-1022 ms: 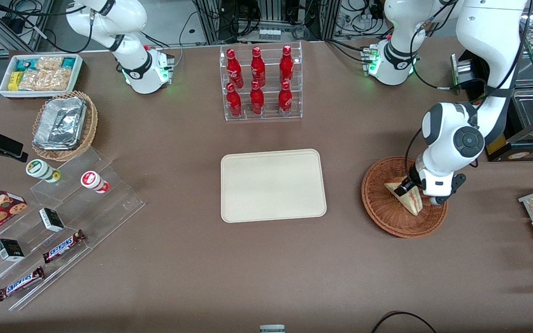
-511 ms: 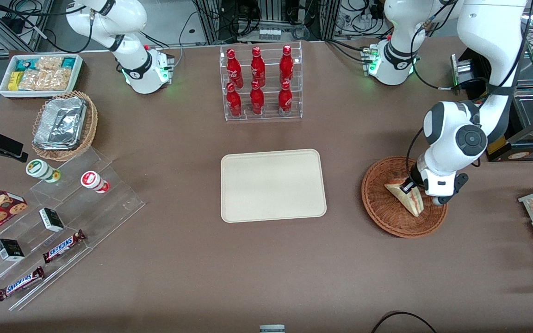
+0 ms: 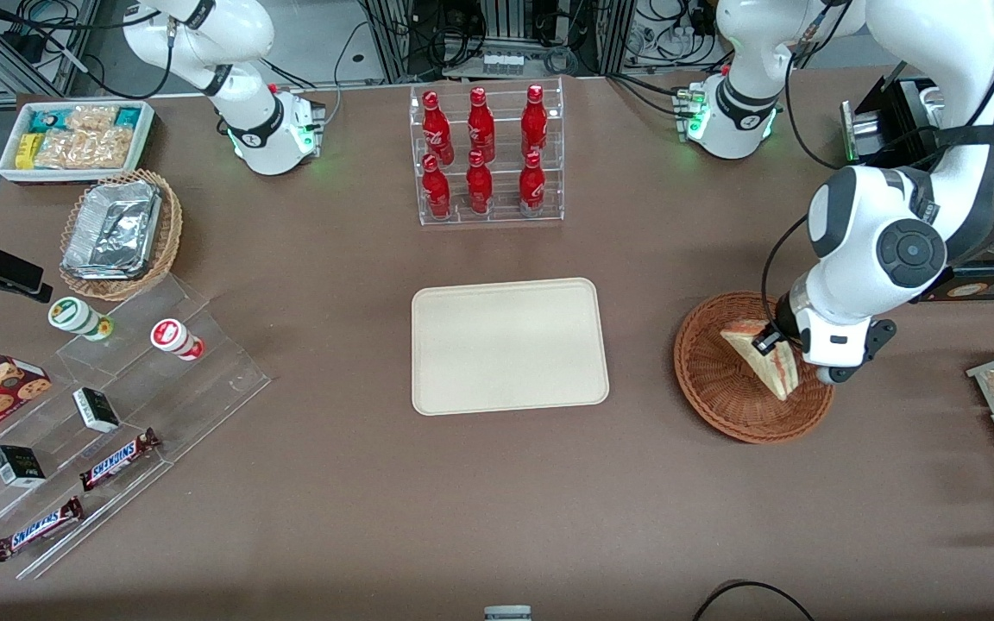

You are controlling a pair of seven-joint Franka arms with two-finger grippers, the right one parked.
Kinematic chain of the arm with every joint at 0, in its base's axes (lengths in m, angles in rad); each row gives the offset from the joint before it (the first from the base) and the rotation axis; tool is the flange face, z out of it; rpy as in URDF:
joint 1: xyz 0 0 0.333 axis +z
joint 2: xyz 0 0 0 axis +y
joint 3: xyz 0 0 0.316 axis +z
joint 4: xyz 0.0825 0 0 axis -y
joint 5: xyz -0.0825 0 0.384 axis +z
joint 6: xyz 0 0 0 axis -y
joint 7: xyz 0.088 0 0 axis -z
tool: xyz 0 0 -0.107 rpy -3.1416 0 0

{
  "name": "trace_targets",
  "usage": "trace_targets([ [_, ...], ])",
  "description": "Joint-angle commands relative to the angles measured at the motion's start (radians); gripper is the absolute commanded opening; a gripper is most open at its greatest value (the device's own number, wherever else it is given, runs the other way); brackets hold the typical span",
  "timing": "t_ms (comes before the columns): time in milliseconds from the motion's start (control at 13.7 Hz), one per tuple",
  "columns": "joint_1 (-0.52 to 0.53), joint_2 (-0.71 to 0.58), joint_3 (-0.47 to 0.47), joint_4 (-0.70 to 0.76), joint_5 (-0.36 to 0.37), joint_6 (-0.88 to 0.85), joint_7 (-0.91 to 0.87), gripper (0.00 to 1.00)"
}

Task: Place sandwich from basket to tray
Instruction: 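Lift the sandwich and carry it with the left gripper over the tray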

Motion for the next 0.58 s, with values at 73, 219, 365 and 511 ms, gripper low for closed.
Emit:
trace_targets([
  [73, -0.033, 0.033, -0.060, 0.060, 0.011, -0.021, -0.002, 0.00],
  [219, -0.105, 0.062, -0.060, 0.094, 0.011, -0.023, -0.004, 0.00],
  [365, -0.169, 0.094, -0.060, 0.134, 0.011, -0.023, -0.004, 0.00],
  [511, -0.235, 0.142, -0.060, 0.189, 0.009, -0.023, -0.015, 0.00],
])
